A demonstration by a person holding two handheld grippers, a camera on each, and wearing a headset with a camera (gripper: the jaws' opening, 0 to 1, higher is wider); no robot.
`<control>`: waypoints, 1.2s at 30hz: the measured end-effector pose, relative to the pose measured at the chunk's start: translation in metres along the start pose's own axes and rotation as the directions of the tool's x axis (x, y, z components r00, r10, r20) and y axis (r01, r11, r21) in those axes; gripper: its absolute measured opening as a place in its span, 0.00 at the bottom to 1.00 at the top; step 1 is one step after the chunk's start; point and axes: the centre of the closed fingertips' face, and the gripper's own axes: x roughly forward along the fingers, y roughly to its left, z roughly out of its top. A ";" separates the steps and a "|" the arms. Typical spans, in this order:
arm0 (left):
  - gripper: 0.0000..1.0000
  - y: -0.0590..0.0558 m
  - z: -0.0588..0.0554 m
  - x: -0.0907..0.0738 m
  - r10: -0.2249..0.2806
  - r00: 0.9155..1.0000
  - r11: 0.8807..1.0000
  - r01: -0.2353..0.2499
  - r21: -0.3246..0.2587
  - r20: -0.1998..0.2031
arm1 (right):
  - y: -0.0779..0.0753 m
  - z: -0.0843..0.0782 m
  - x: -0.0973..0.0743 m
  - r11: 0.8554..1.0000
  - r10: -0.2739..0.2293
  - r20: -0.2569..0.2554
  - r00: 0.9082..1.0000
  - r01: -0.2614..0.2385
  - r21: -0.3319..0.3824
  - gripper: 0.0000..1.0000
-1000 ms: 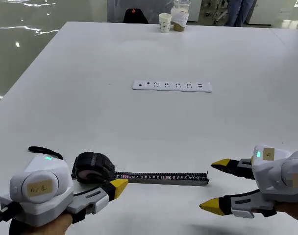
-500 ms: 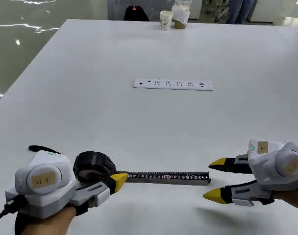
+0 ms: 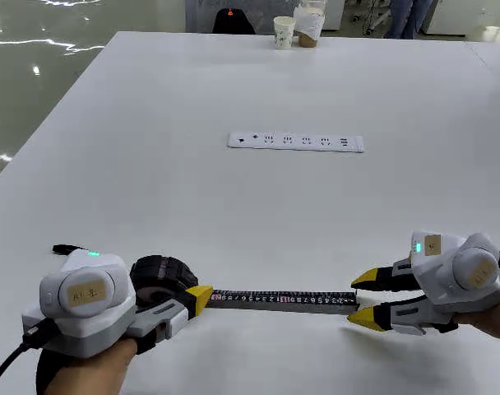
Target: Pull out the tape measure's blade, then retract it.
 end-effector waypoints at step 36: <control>0.60 0.010 -0.013 0.020 0.096 0.991 0.988 -0.106 -0.115 -0.092 | -0.003 -0.010 0.010 0.999 0.018 -0.010 1.000 -0.018 0.028 0.12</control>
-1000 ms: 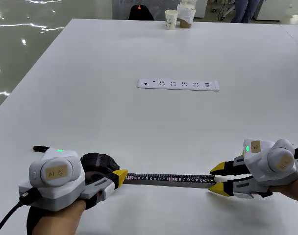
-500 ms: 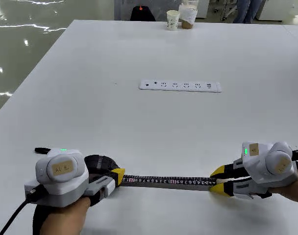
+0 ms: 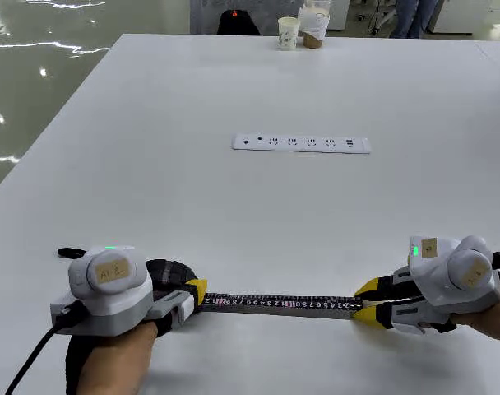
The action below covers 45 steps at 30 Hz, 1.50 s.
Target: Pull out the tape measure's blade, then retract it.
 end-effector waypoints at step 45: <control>0.56 0.002 -0.004 0.004 0.058 0.997 0.998 -0.057 0.020 -0.048 | 0.001 0.000 -0.001 1.000 0.001 -0.002 1.000 -0.001 -0.025 0.09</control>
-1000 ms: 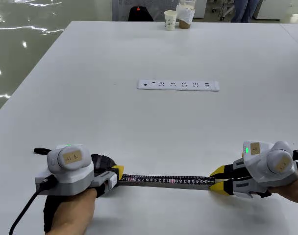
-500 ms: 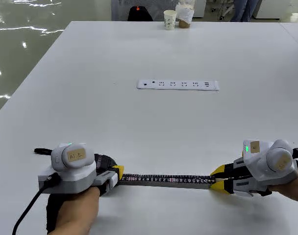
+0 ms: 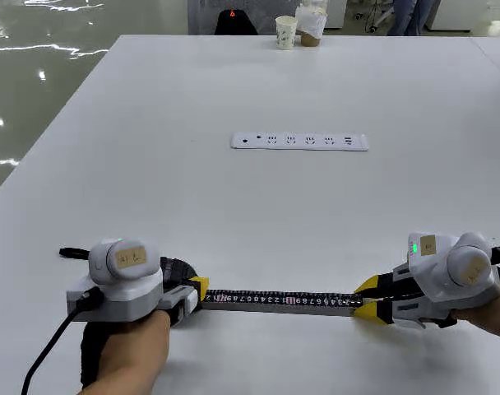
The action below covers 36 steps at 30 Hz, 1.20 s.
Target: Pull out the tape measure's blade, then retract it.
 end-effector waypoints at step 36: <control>0.57 0.002 0.000 0.000 -0.034 0.999 0.999 0.034 -0.028 -0.006 | 0.002 0.010 0.009 1.000 0.008 -0.009 1.000 -0.008 -0.007 0.09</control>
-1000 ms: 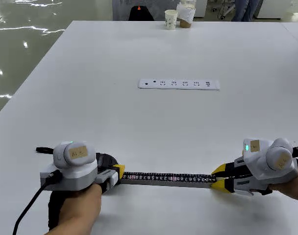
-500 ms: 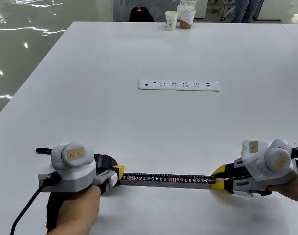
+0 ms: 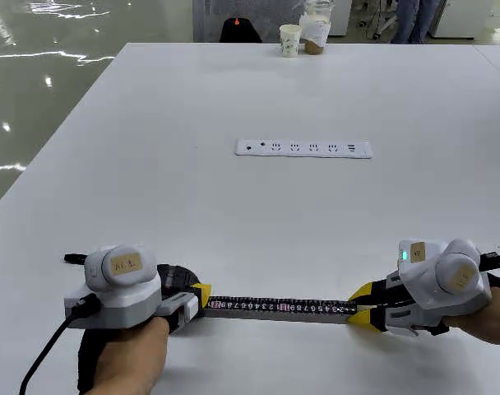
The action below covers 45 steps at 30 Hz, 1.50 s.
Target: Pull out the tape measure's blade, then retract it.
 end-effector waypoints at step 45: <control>0.57 0.002 0.000 0.000 -0.013 1.000 1.000 0.013 -0.017 -0.007 | 0.007 0.030 0.024 1.000 0.026 0.034 0.999 -0.025 -0.007 0.09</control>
